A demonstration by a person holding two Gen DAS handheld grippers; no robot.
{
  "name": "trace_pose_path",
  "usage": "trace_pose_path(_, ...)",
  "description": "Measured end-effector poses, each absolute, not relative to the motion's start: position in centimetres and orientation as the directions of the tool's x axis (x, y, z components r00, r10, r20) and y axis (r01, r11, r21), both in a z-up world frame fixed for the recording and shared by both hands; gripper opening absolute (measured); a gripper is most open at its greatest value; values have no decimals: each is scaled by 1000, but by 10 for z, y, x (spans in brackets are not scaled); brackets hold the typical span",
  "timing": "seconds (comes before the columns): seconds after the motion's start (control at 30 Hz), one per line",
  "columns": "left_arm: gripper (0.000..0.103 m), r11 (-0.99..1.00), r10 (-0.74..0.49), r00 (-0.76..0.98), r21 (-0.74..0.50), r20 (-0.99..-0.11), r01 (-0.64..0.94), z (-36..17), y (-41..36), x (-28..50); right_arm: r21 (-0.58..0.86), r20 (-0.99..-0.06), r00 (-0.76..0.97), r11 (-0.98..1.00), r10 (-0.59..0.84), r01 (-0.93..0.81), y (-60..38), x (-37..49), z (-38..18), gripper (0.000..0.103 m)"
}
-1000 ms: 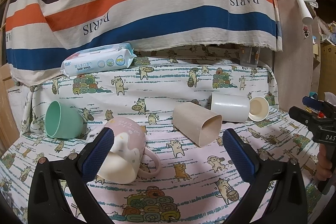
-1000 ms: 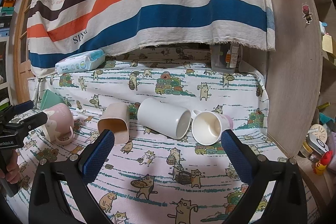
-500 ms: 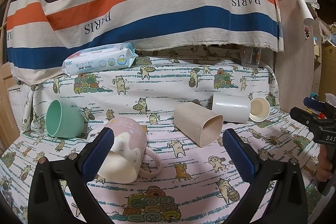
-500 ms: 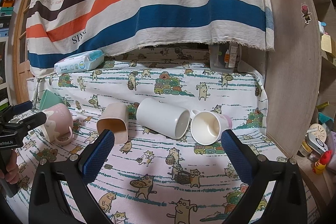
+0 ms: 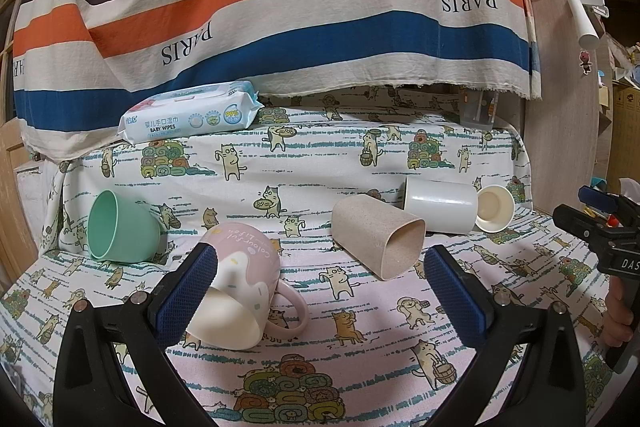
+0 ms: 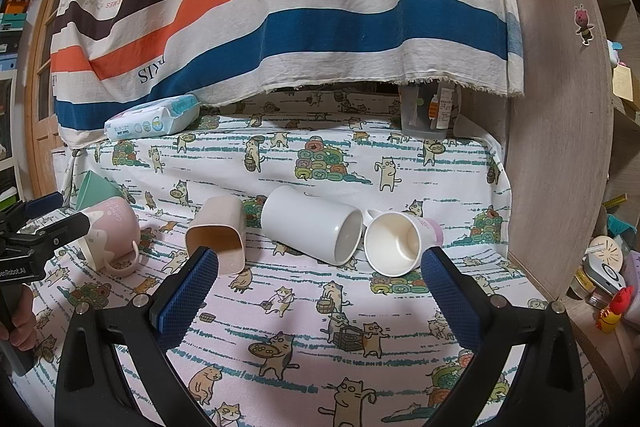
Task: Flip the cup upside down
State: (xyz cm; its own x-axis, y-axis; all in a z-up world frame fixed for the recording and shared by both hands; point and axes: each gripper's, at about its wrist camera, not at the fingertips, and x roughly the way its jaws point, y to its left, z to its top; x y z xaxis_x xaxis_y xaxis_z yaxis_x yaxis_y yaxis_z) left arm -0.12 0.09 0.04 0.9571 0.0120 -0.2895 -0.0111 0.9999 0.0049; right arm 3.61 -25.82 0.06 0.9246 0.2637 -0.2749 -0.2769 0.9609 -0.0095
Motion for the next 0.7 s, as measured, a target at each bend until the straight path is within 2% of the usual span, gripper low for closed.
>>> trace_pose_path(0.7,103,1000,12,957,0,-290,-12,0,2,0,-7,-280,922,959,269,-282,-260,37,1,102)
